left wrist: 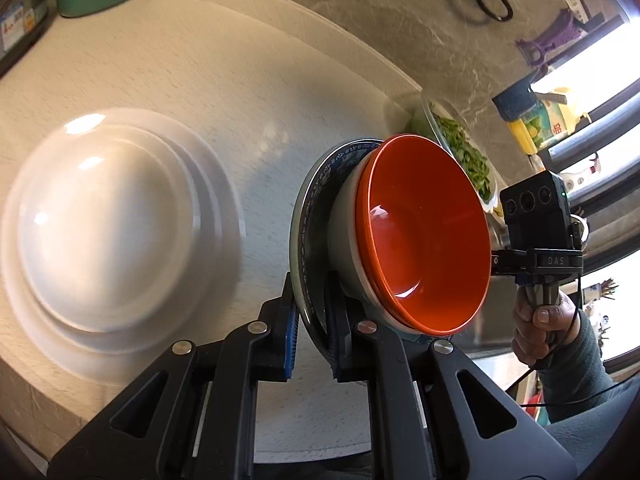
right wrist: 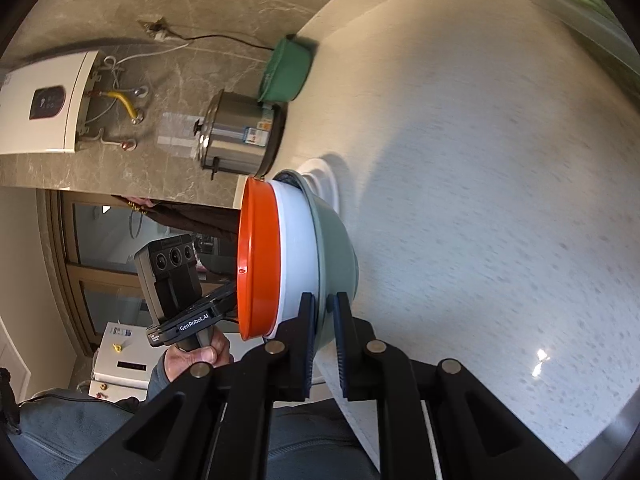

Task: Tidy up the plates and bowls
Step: 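Lift and carry the bowl stack with both grippers over the stacked plates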

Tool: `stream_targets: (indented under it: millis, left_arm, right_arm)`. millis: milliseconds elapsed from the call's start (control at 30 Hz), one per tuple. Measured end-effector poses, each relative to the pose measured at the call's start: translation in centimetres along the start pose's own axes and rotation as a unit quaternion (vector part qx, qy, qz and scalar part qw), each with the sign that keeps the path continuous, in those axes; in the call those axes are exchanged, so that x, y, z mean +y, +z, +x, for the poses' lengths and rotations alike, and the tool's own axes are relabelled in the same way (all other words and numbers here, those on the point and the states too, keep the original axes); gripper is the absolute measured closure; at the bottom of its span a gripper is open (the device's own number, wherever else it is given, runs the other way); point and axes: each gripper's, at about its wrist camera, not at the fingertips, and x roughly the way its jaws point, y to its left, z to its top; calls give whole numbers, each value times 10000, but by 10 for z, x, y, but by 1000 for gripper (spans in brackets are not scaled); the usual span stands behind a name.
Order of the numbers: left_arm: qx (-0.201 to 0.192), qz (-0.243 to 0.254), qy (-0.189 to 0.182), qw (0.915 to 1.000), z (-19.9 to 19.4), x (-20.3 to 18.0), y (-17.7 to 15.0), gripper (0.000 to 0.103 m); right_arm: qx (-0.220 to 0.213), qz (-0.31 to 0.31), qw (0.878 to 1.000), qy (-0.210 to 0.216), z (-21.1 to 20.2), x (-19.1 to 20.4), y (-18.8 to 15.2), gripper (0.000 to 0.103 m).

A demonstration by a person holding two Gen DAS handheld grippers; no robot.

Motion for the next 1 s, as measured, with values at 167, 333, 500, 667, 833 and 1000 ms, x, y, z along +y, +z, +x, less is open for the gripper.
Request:
stream_targets:
  millis: [167, 333, 500, 667, 833, 1000]
  left_arm:
    - [-135, -54, 52, 9999, -32, 23, 9, 94]
    - [-177, -117, 136, 9997, -63, 62, 15, 94]
    - [-155, -153, 228, 9995, -90, 108, 26, 94]
    - [-110, -150, 277, 9994, -107, 148, 37, 94]
    - [-12, -156, 263, 9995, -110, 184, 45, 94]
    - [131, -174, 211, 9995, -104, 213, 47, 94]
  right_arm:
    - [87, -169, 9998, 30, 23, 23, 14, 90]
    - [188, -193, 9996, 78, 58, 41, 25, 90]
    - [305, -196, 9993, 125, 95, 55, 37, 90]
    - [361, -168, 9991, 125, 126, 66, 48, 90]
    - [376, -77, 9992, 71, 148, 67, 56, 90]
    - [398, 45, 9992, -20, 164, 62, 59, 90]
